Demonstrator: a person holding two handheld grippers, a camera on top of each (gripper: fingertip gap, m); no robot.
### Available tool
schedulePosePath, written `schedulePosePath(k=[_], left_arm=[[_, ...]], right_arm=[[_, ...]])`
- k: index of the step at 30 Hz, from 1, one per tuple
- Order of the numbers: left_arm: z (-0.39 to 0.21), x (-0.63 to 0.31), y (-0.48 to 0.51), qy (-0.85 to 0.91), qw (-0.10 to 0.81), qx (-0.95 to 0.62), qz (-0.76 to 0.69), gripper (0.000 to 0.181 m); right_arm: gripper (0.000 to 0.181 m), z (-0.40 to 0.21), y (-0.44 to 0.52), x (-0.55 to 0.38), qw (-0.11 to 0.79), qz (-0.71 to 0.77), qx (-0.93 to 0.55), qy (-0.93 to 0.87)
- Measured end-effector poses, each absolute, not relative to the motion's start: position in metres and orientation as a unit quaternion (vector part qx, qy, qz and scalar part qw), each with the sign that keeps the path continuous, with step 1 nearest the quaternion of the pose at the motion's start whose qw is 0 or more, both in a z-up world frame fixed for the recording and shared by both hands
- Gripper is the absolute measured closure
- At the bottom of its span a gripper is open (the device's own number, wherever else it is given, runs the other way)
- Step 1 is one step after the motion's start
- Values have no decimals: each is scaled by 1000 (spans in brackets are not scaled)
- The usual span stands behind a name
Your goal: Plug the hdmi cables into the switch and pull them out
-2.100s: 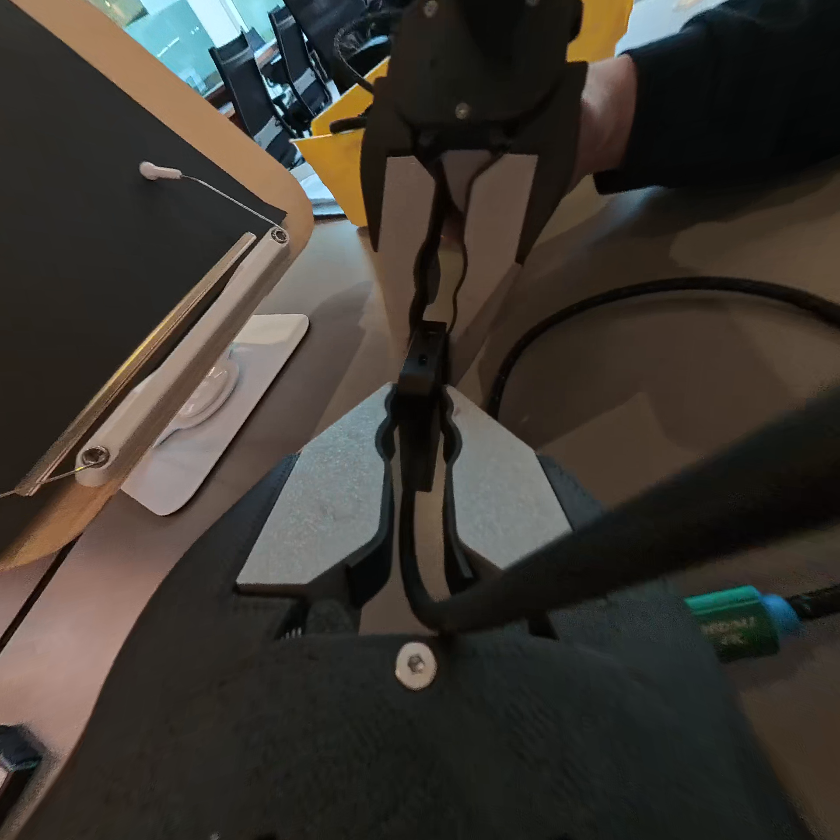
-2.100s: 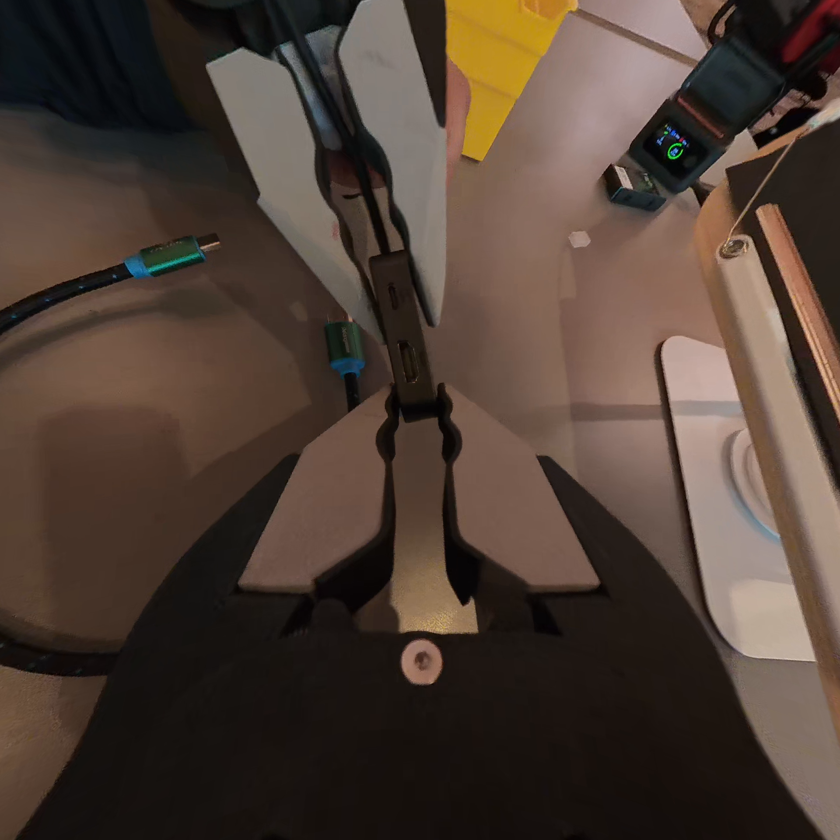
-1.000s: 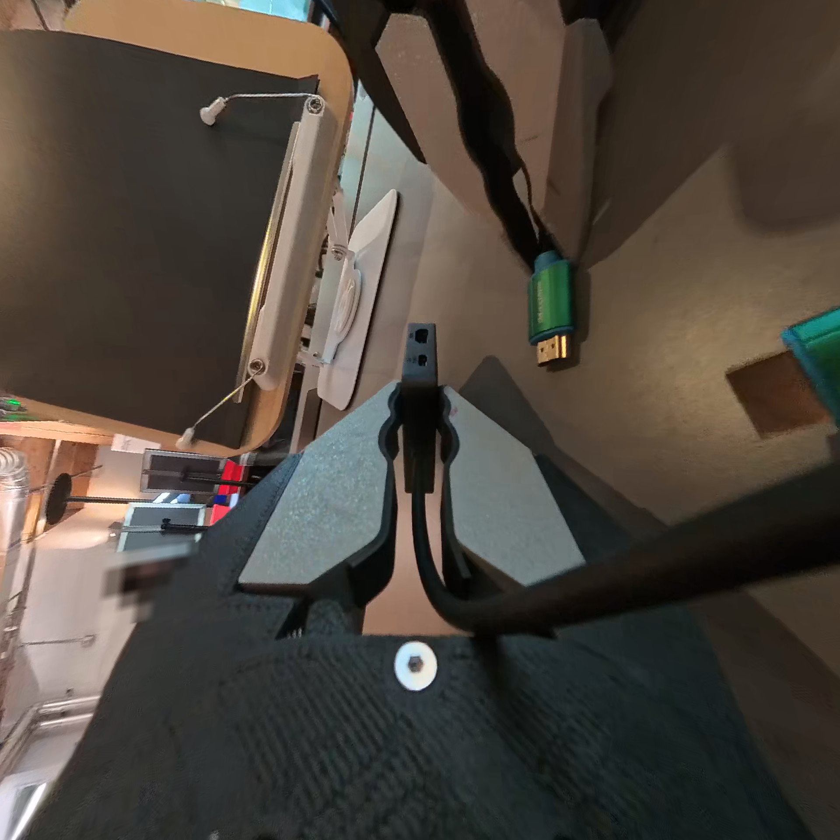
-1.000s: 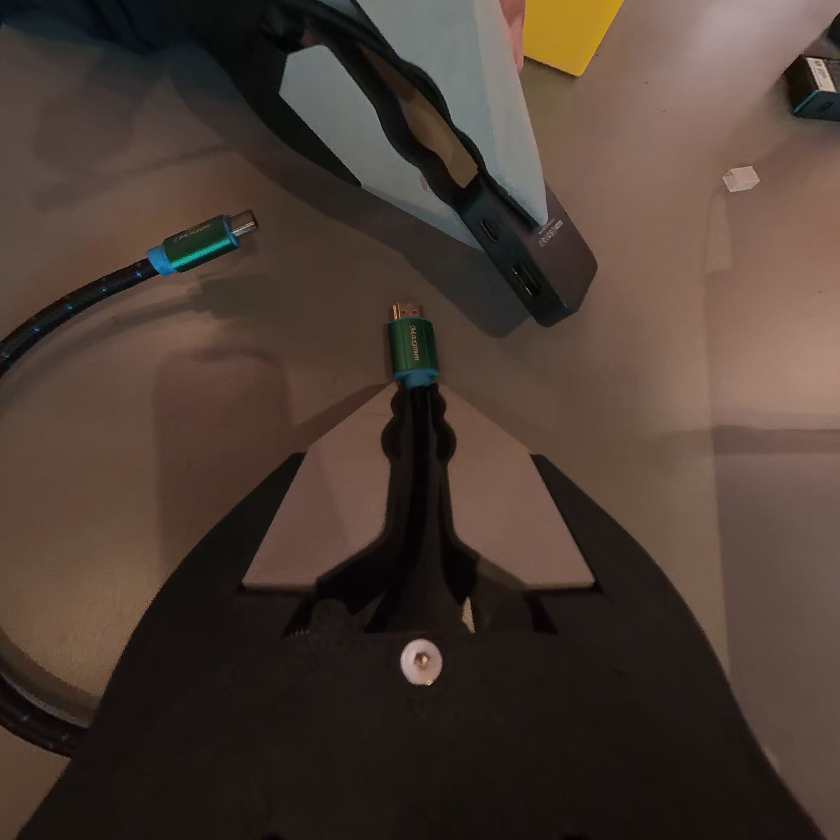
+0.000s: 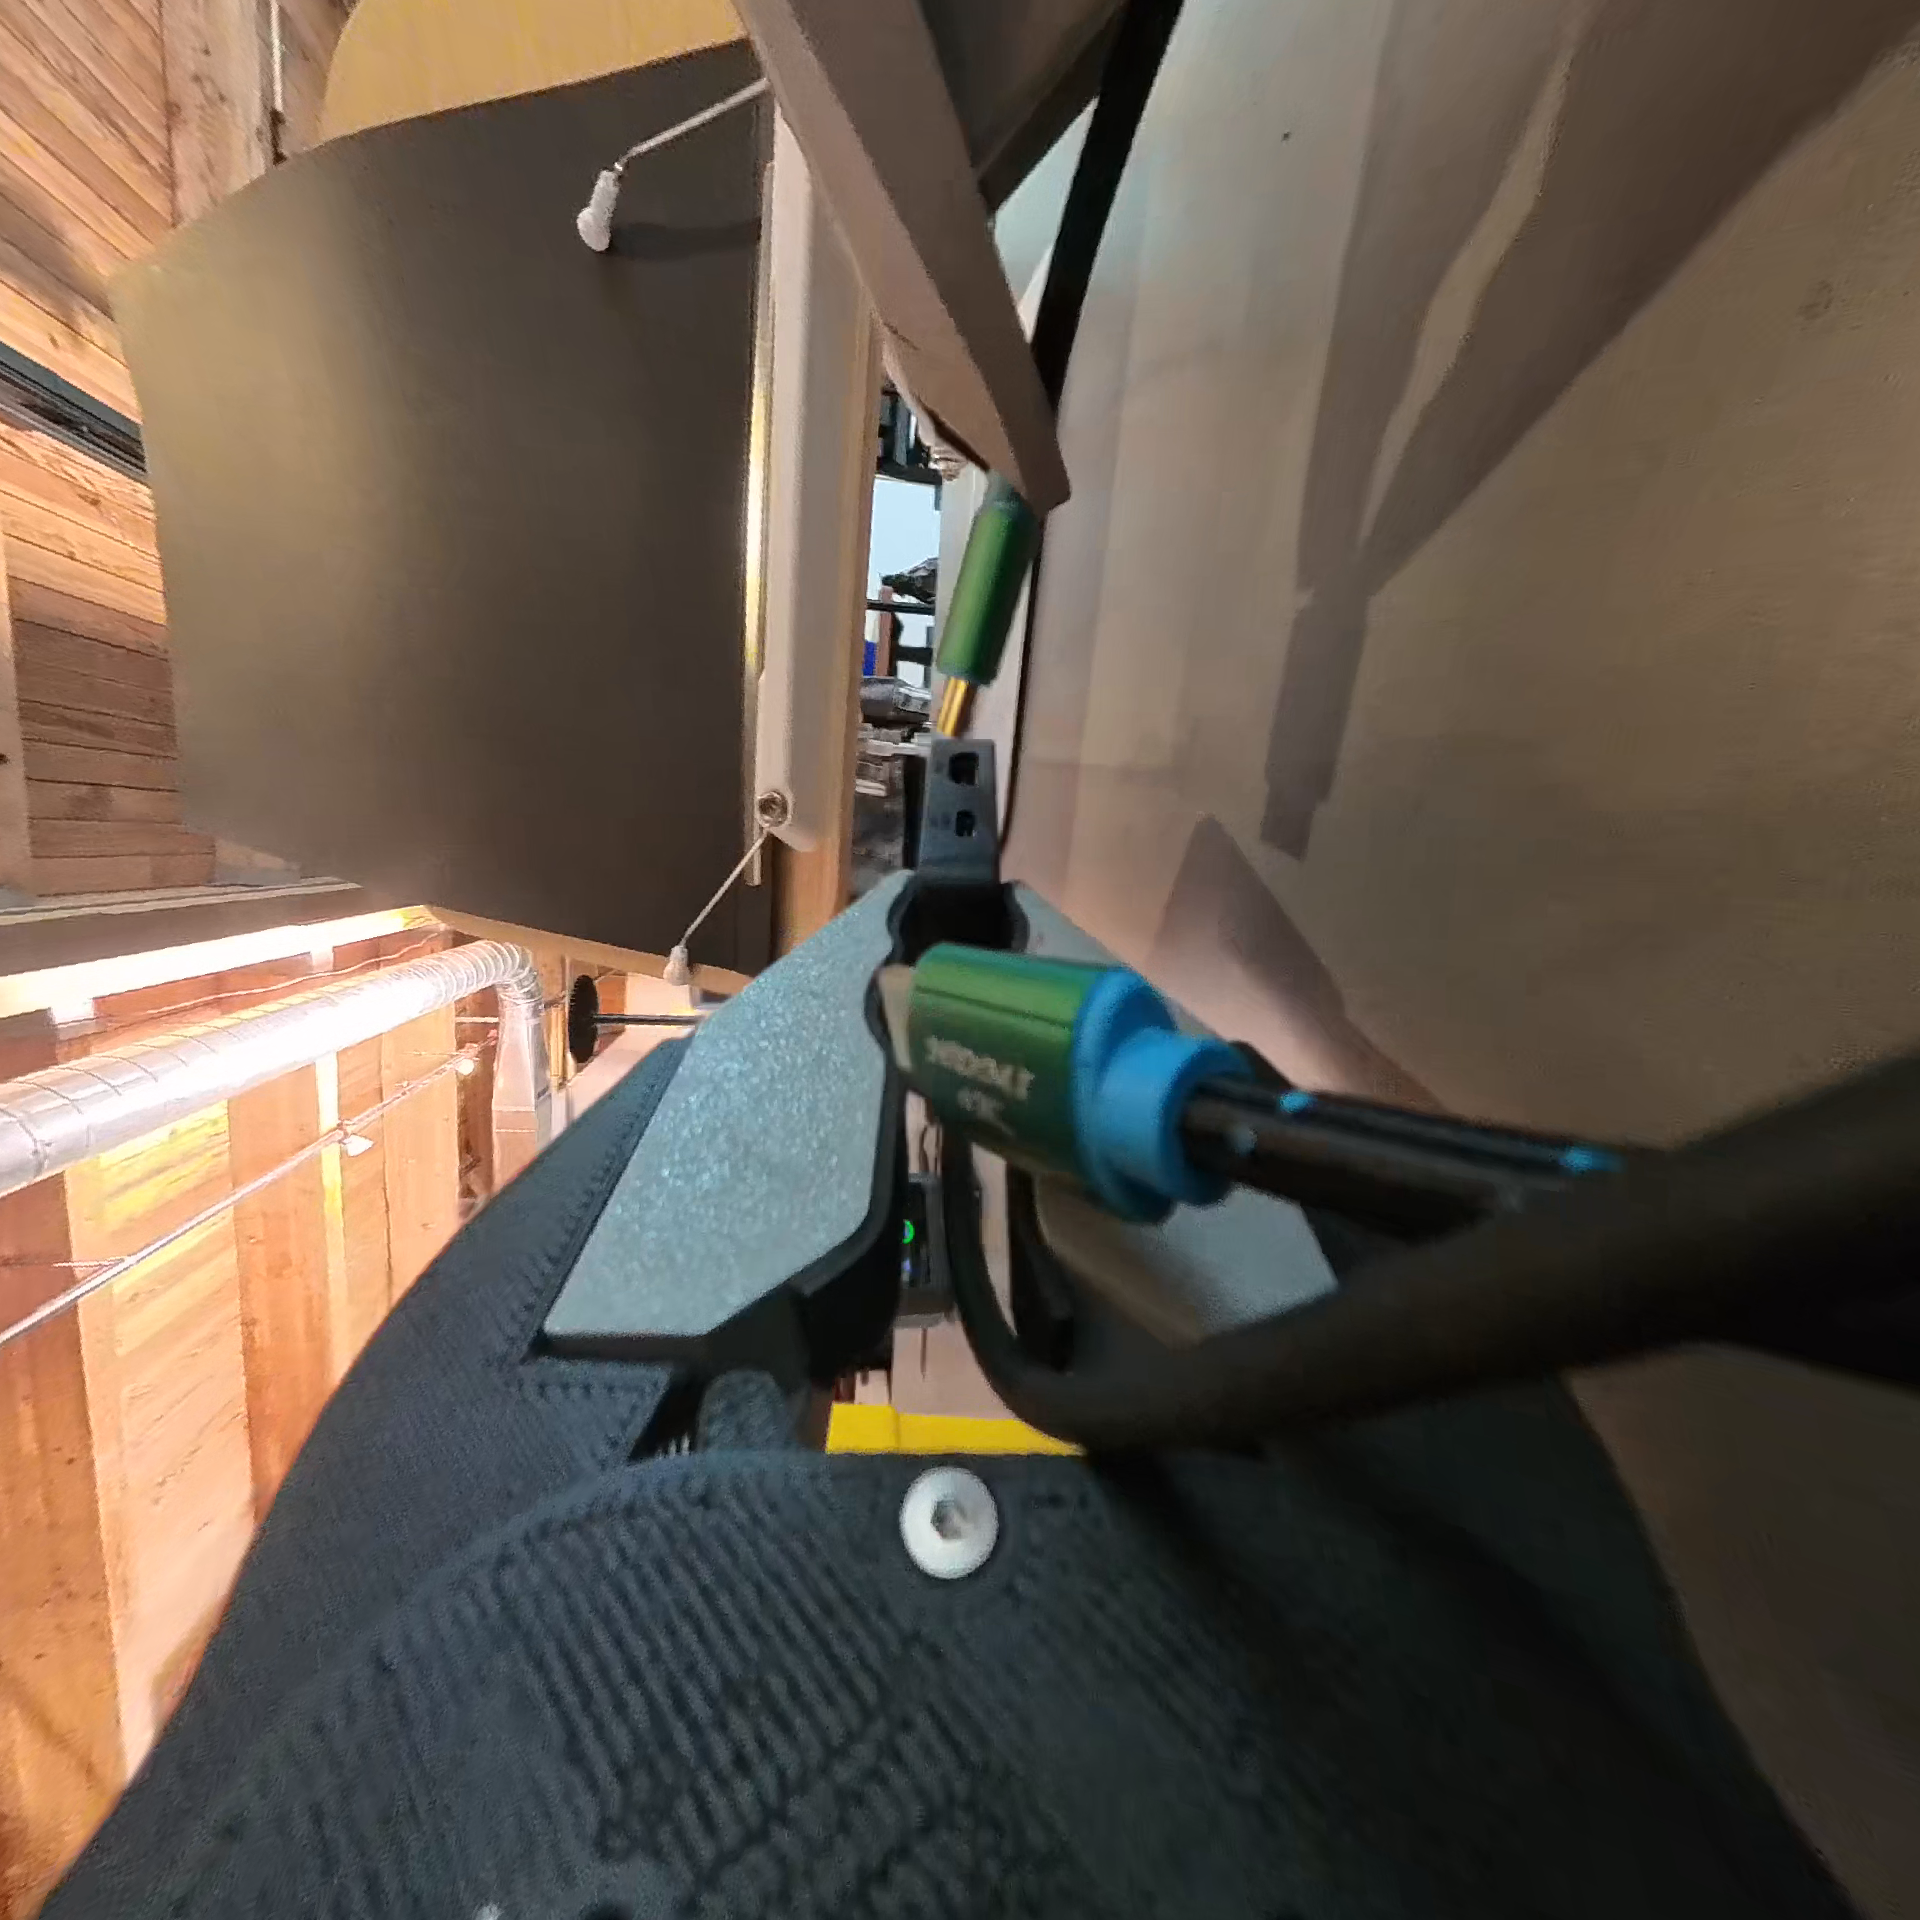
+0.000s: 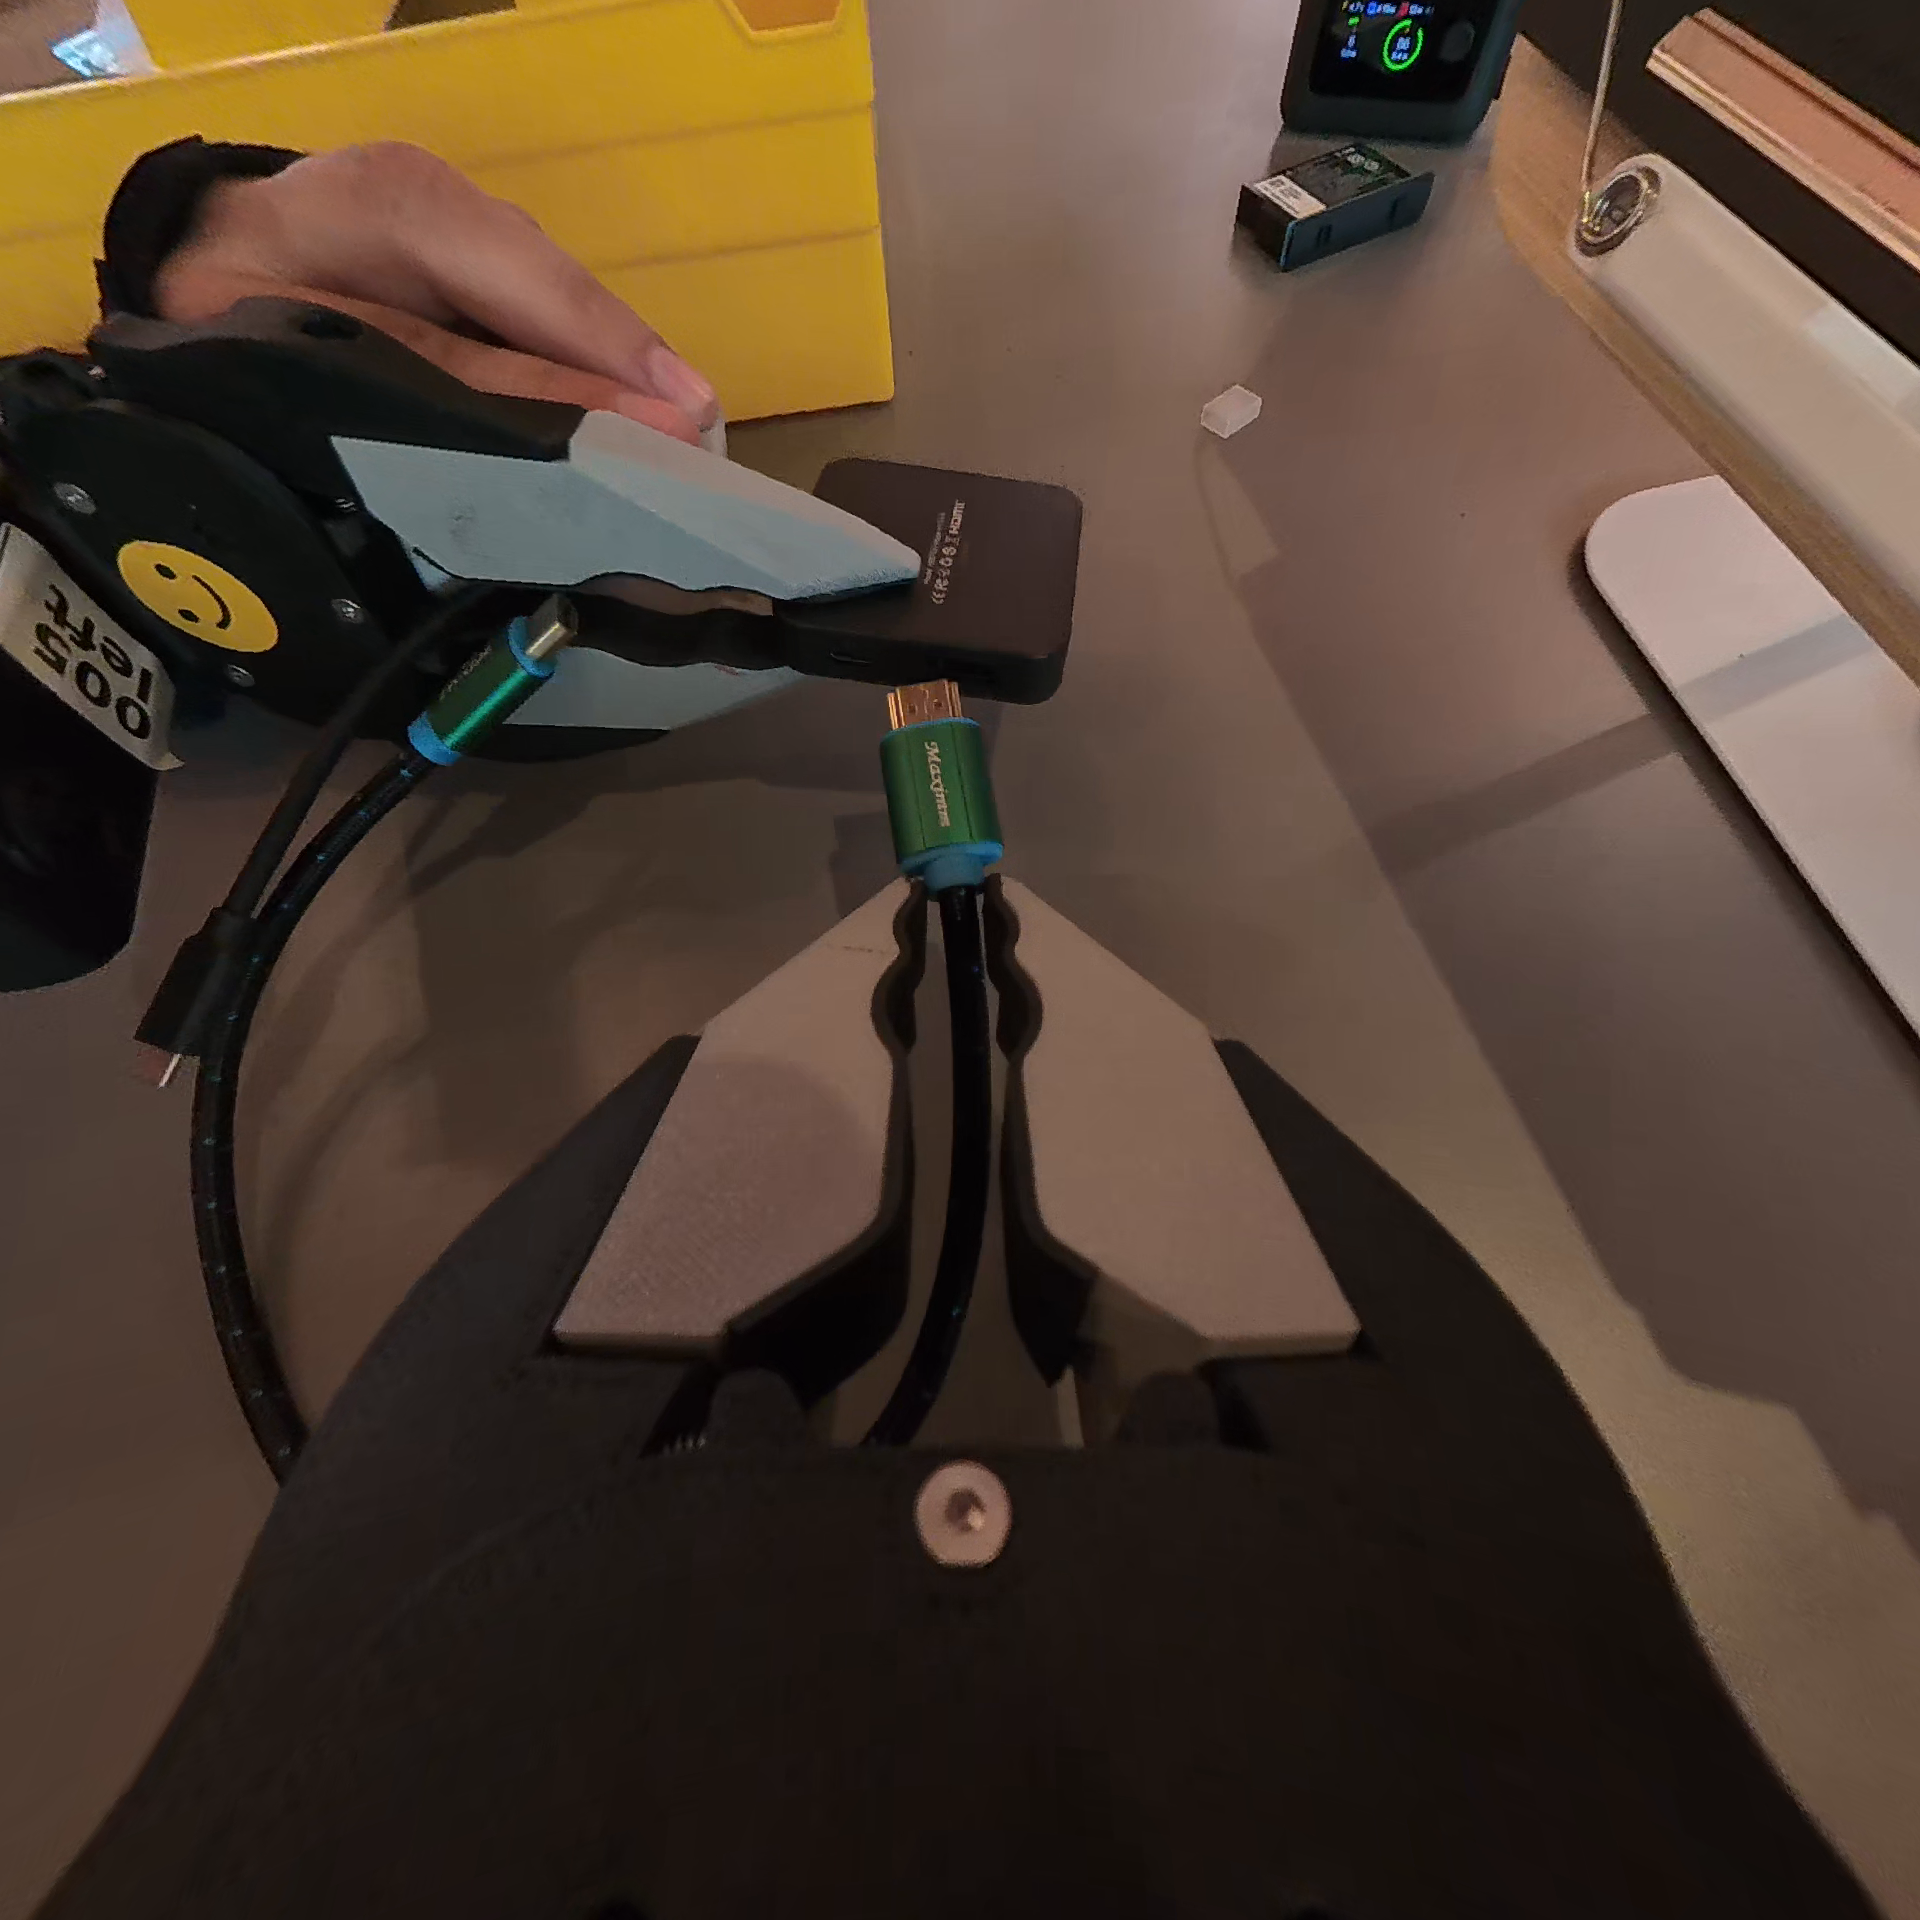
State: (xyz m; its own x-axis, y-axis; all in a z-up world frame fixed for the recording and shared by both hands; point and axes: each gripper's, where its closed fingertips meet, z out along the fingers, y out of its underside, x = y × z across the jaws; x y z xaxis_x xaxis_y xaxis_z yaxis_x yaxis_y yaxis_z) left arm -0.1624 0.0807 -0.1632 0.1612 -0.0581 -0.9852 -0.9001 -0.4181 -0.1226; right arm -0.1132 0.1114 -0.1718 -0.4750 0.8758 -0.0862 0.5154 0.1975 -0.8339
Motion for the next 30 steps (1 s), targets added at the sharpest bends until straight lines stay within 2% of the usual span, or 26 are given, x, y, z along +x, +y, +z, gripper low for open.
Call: schedulePosePath(k=[5,10,14,15,22,30], left_arm=[[-181,-169,79,357,377,-696,497,170],[-187,-170,76,287,425,-759,401,167],[-183,-174,71,245,458,-779,350,147],[-179,-176,69,234,466,-781,344,146],[-157,-184,65,177,512,-773,328,153],[-150,-181,65,178,521,-765,335,156]], right_arm=[[174,-169,117,-115,232,424,-465,-742],[174,-162,135,-117,281,394,-467,-740],[174,-156,146,-116,303,387,-464,-737],[174,-153,148,-115,305,391,-463,-734],[174,-135,146,-112,294,451,-446,-715],[174,-120,122,-100,223,535,-400,-710]])
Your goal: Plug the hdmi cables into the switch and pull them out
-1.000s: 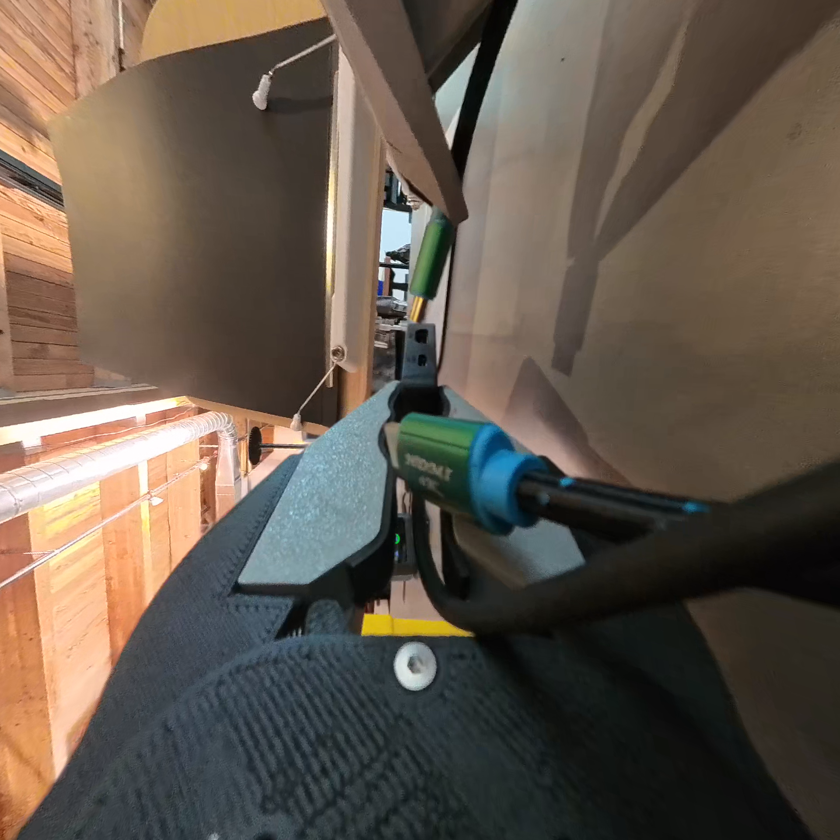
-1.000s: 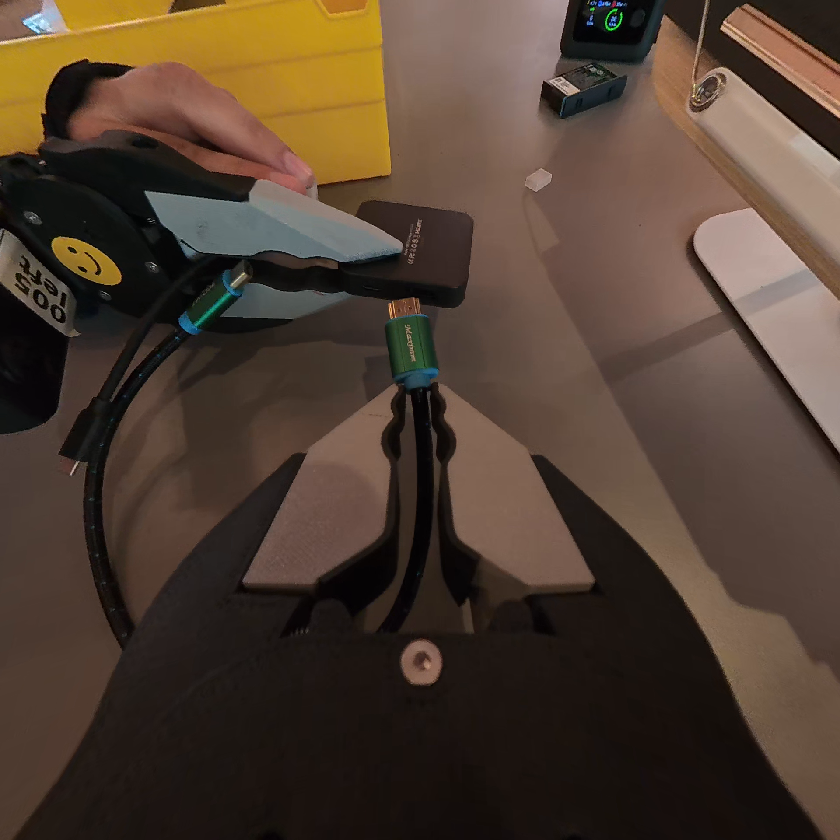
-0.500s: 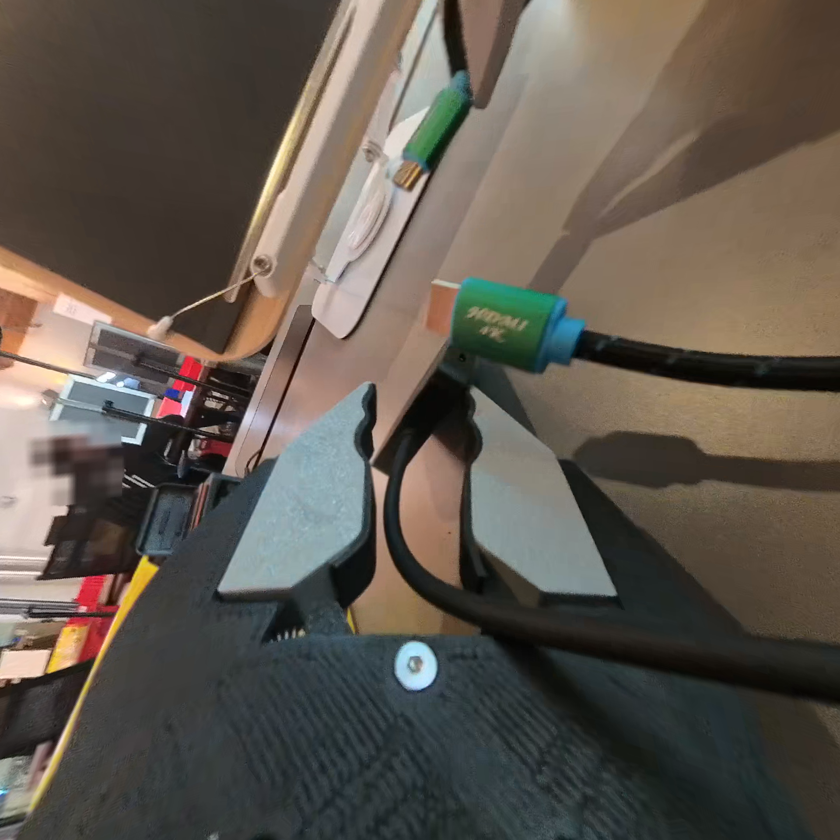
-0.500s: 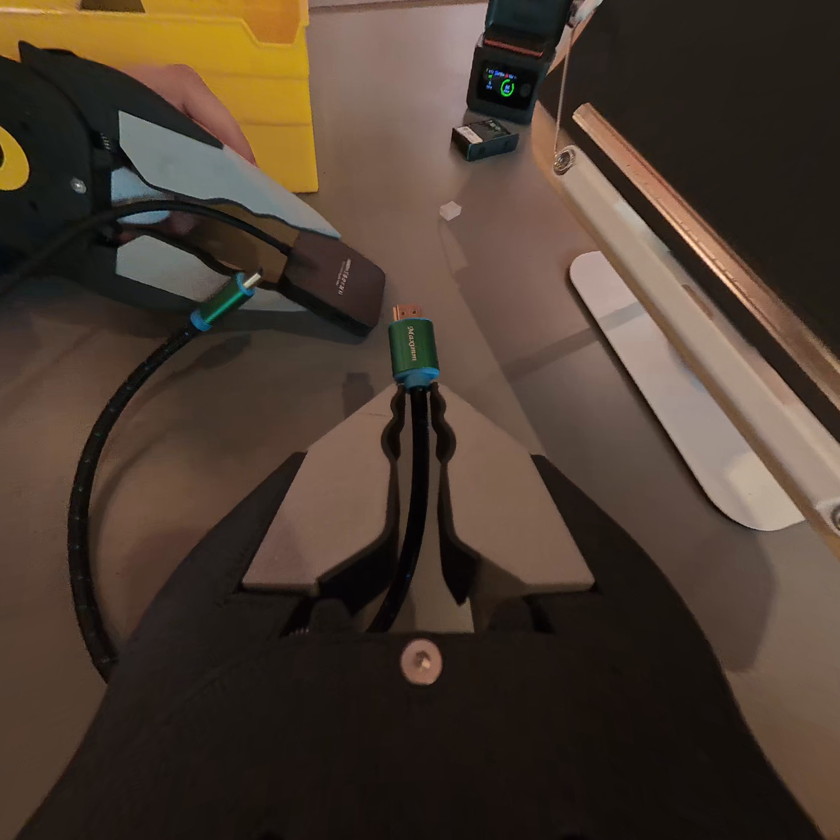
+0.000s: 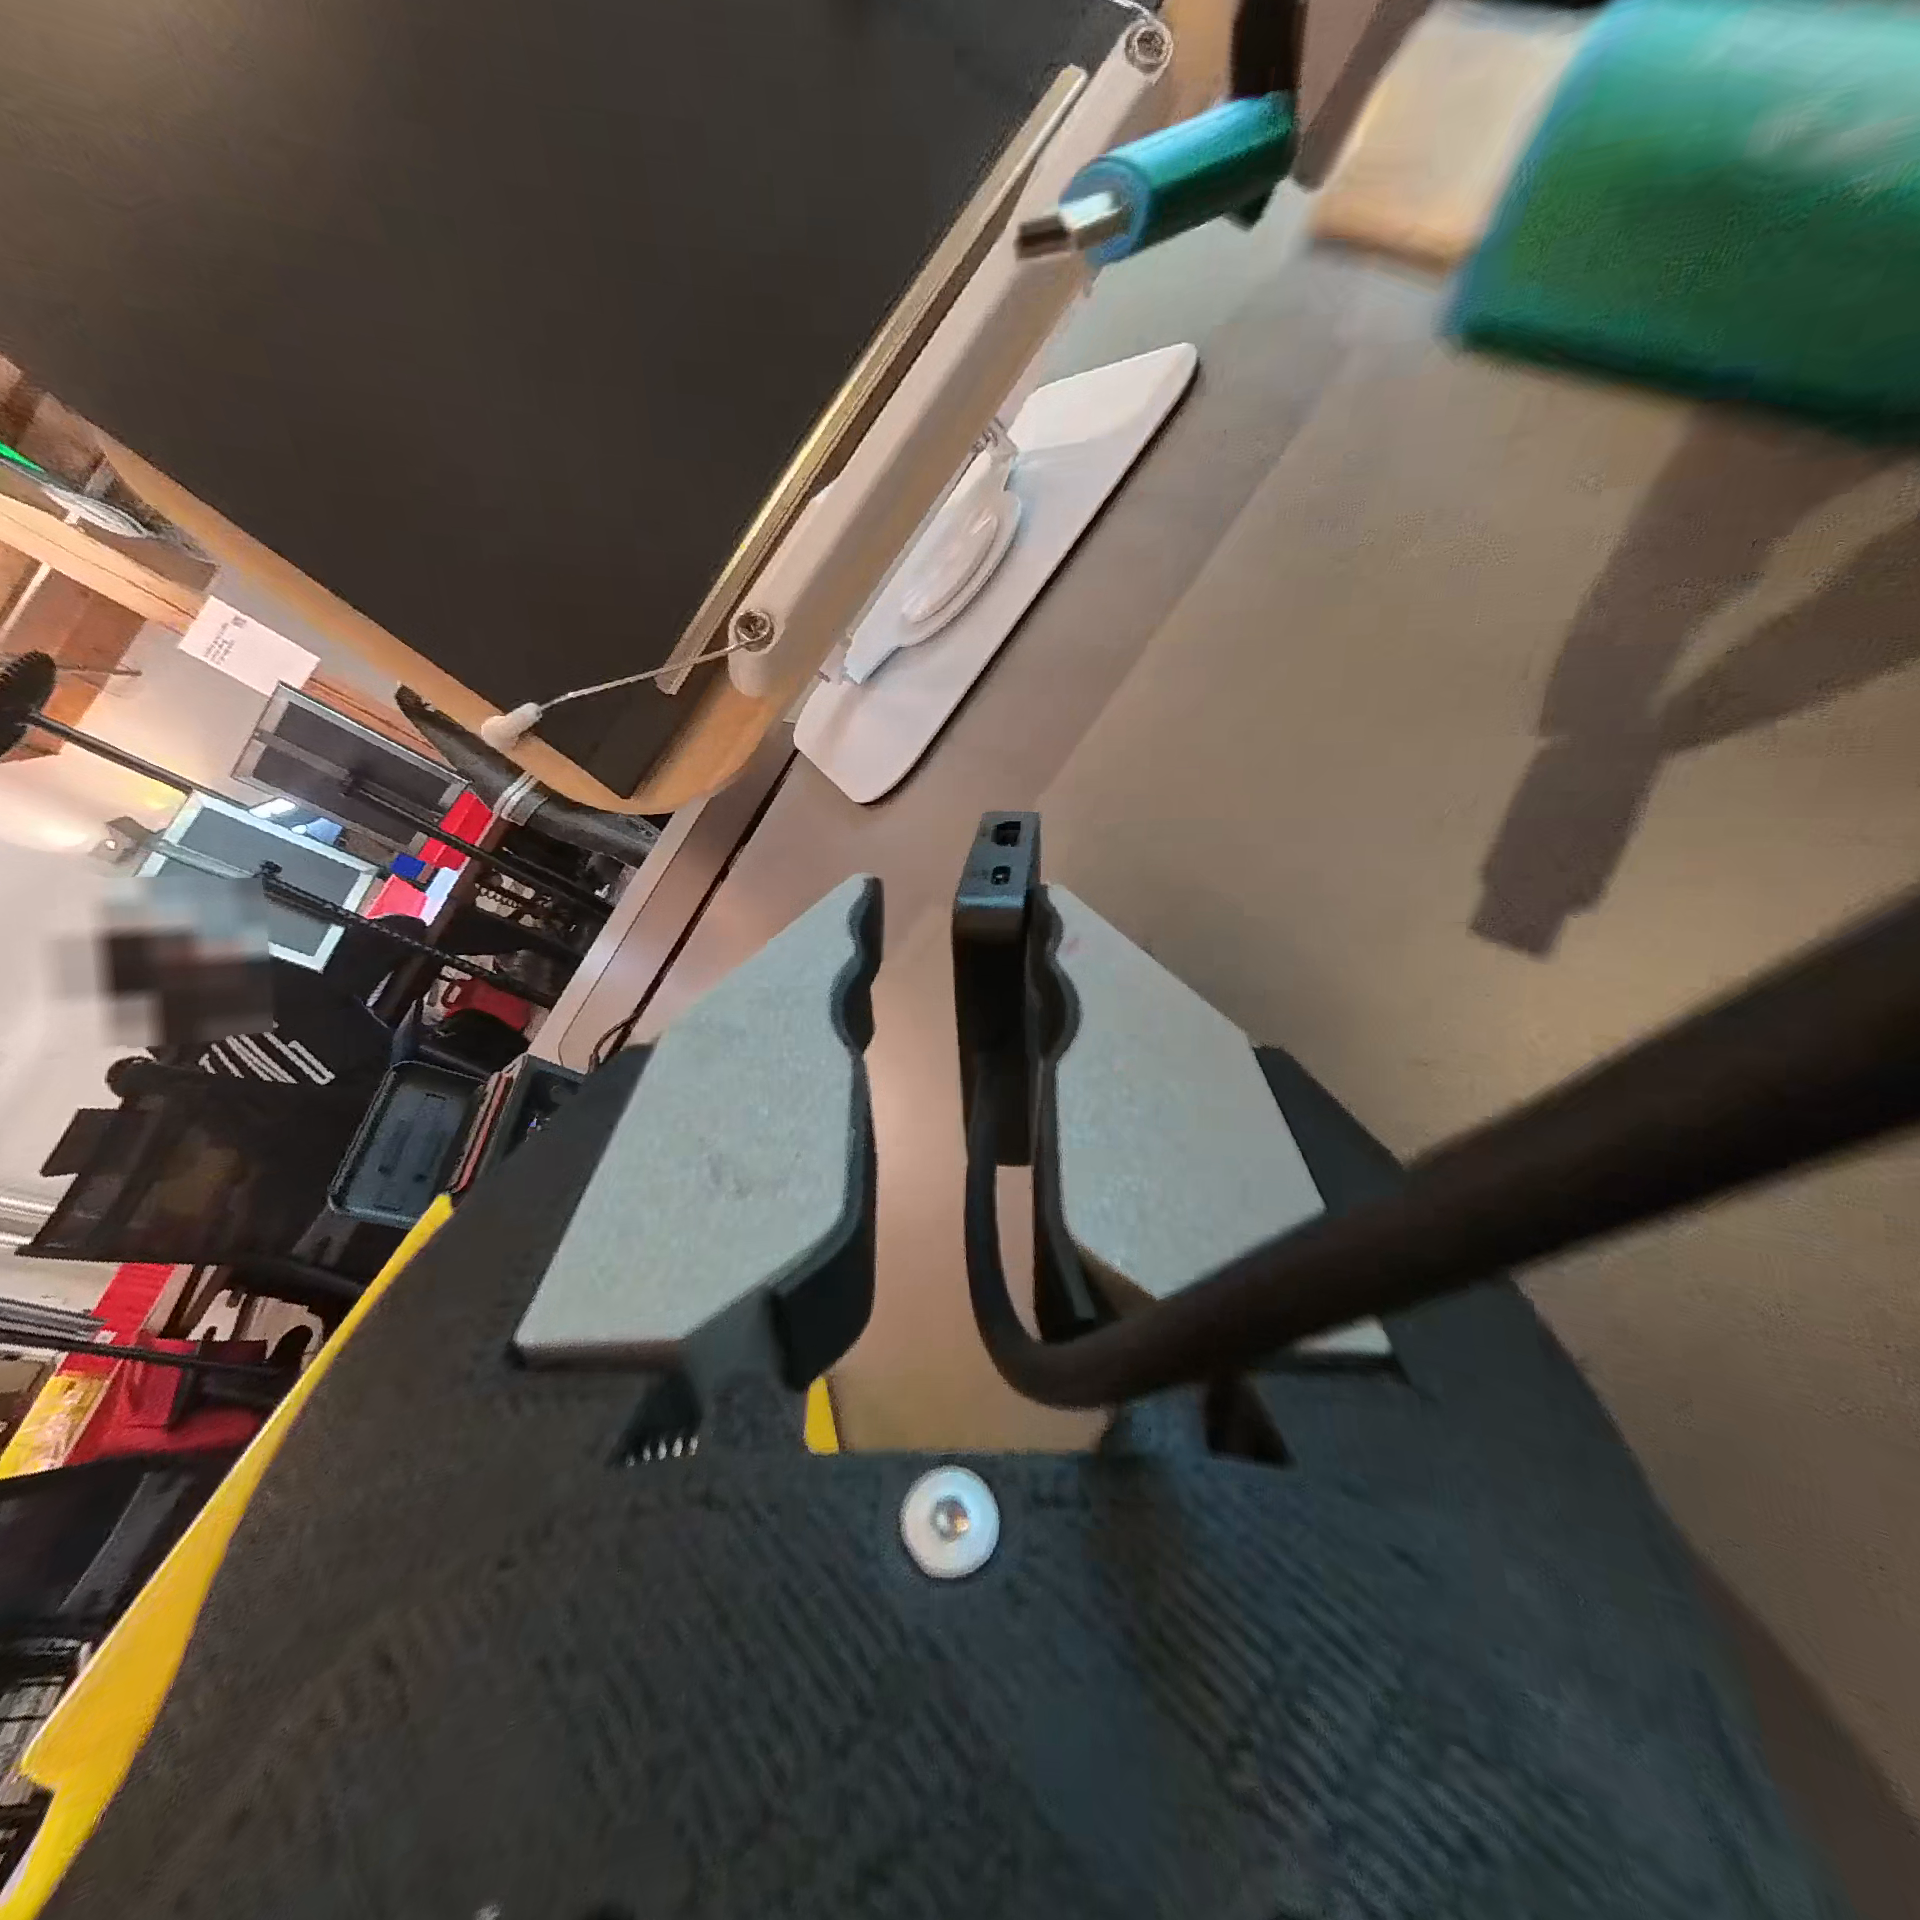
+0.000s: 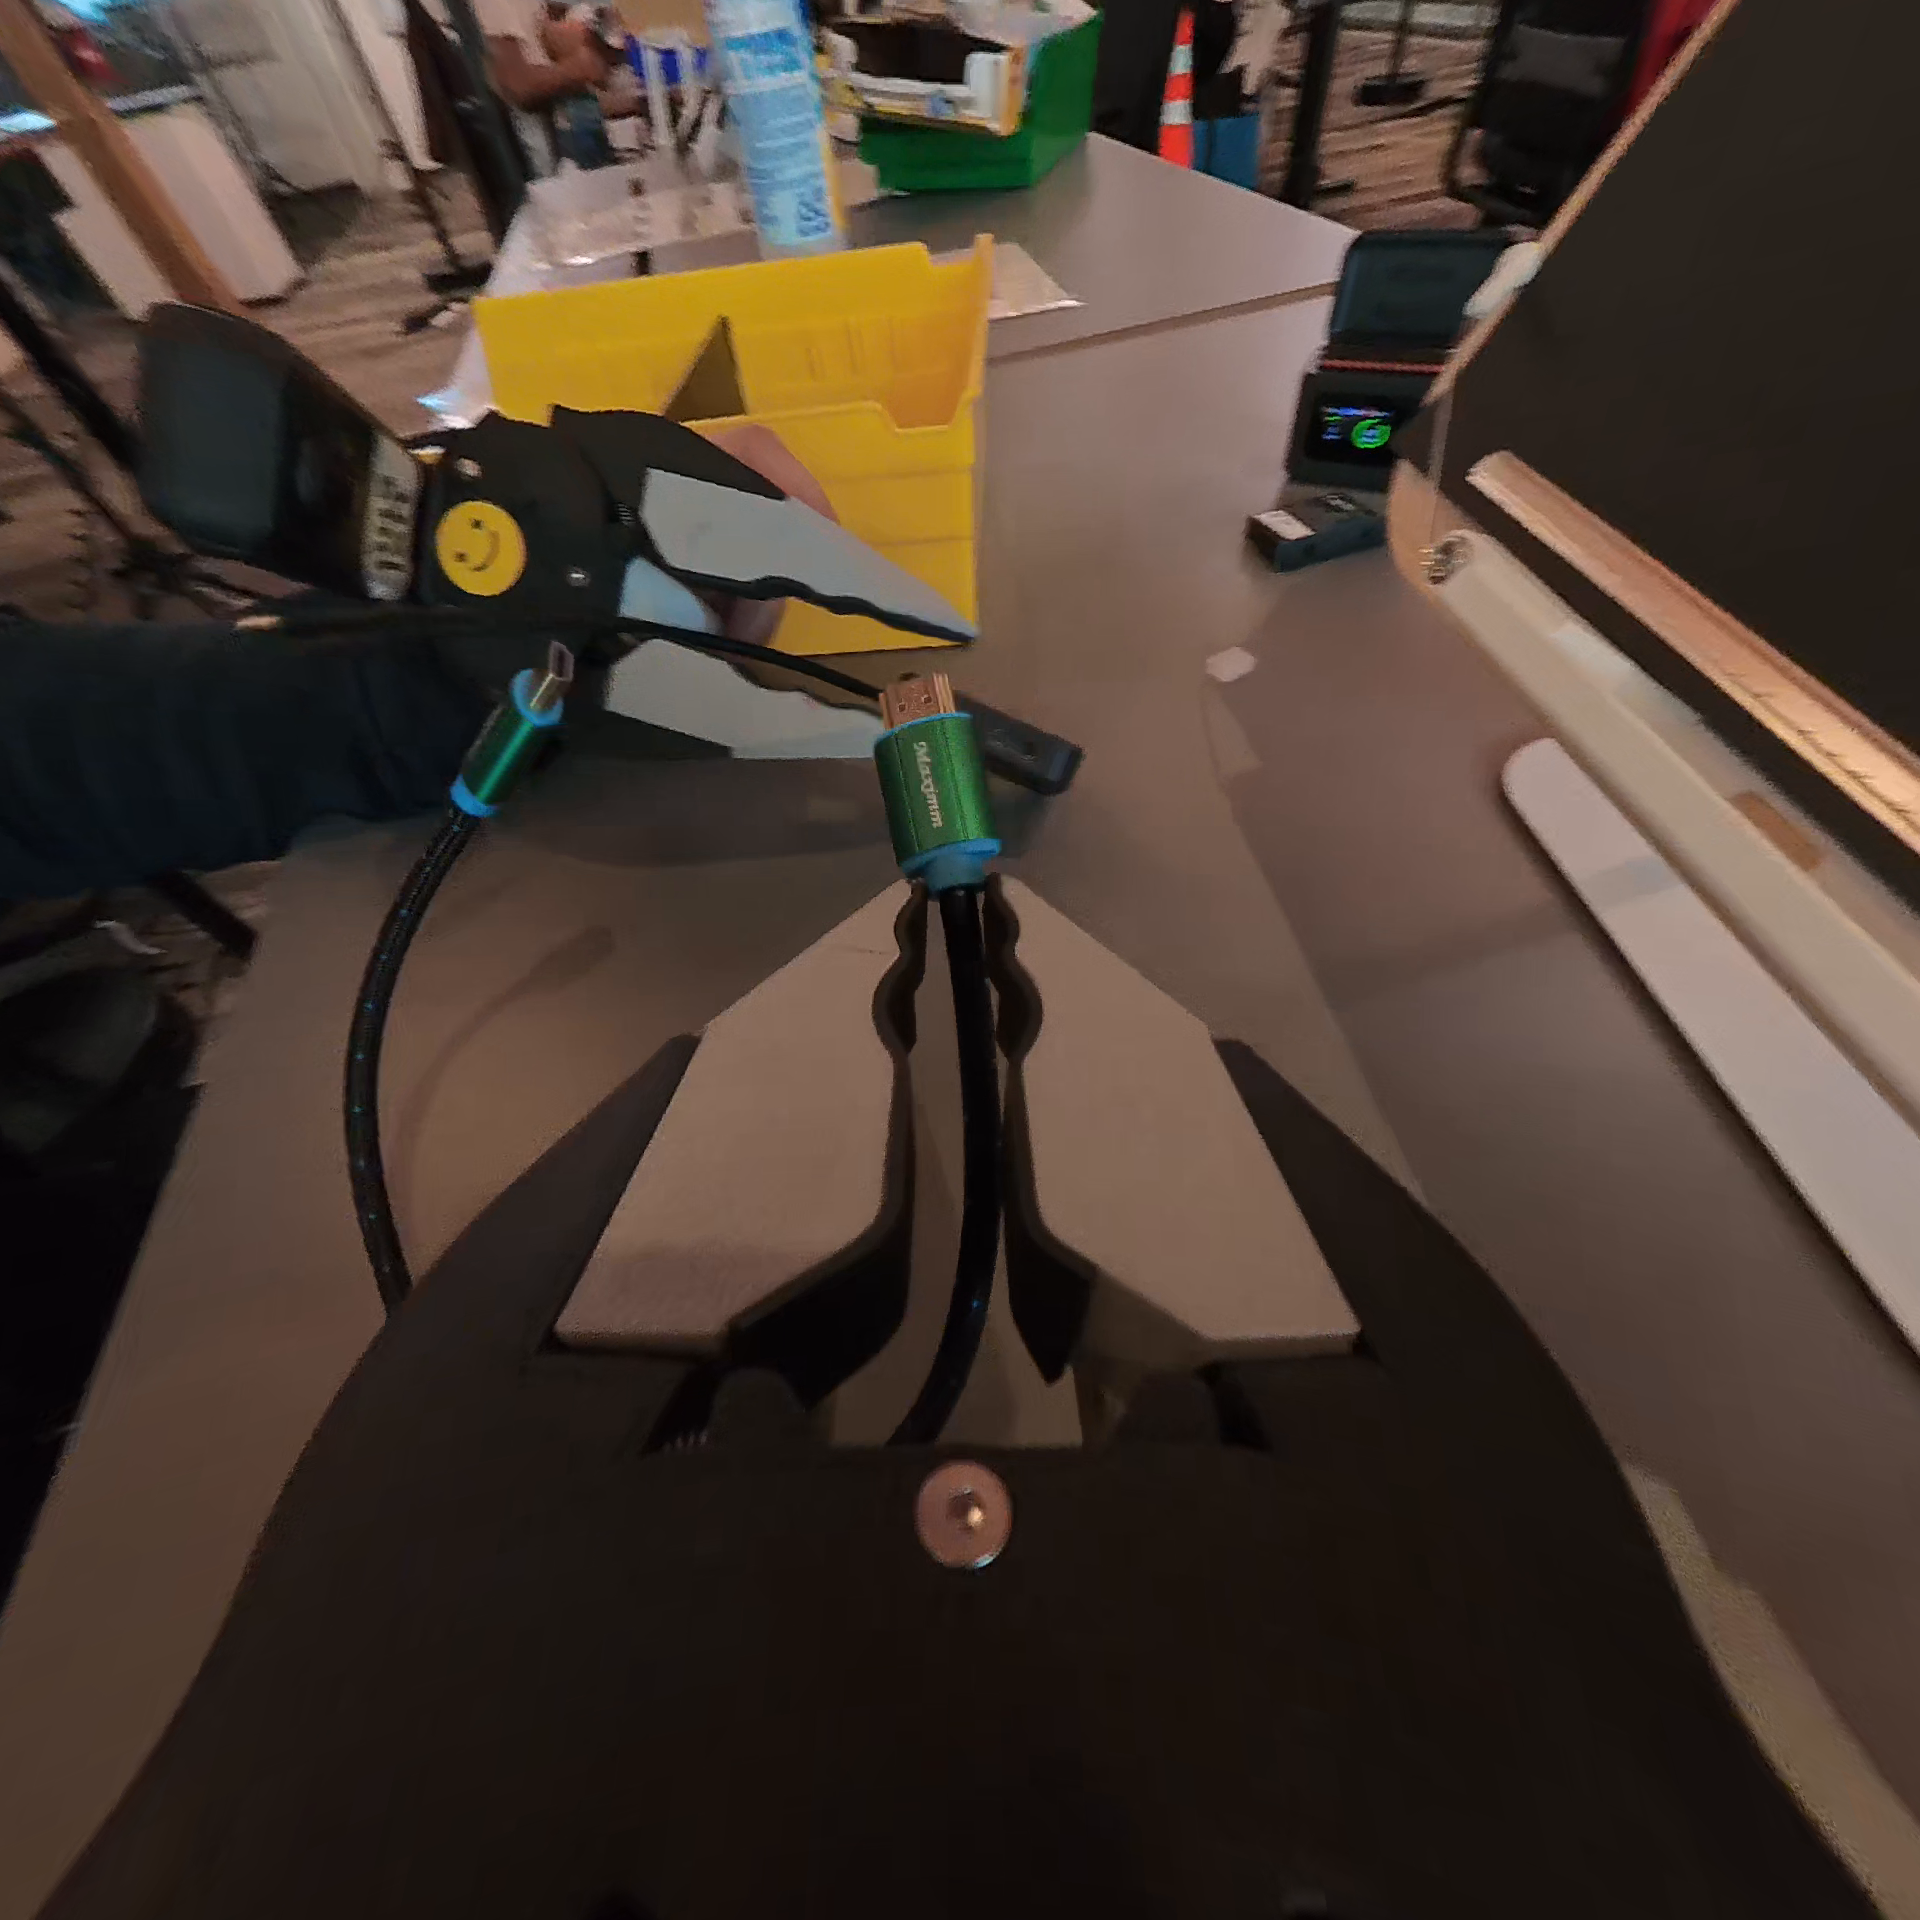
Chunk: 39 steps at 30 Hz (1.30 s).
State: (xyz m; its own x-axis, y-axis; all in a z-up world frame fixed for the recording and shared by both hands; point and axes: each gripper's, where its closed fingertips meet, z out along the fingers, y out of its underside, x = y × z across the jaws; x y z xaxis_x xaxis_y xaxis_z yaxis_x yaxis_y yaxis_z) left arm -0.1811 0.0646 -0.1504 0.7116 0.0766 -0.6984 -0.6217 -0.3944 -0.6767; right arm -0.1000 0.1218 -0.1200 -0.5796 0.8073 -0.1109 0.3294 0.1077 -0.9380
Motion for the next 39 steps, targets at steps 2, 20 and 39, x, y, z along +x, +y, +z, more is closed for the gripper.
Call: schedulePosePath(k=[2,20,39], left_arm=[[-155,-180,64,191,511,-769,334,170],[-158,-136,69,255,539,-765,243,170],[-149,-133,74,137,579,-799,87,171]], right_arm=[[174,-123,117,-99,206,540,-399,-712],[174,-161,120,-103,173,458,-459,-741],[173,-192,120,-120,211,381,-521,-734]])
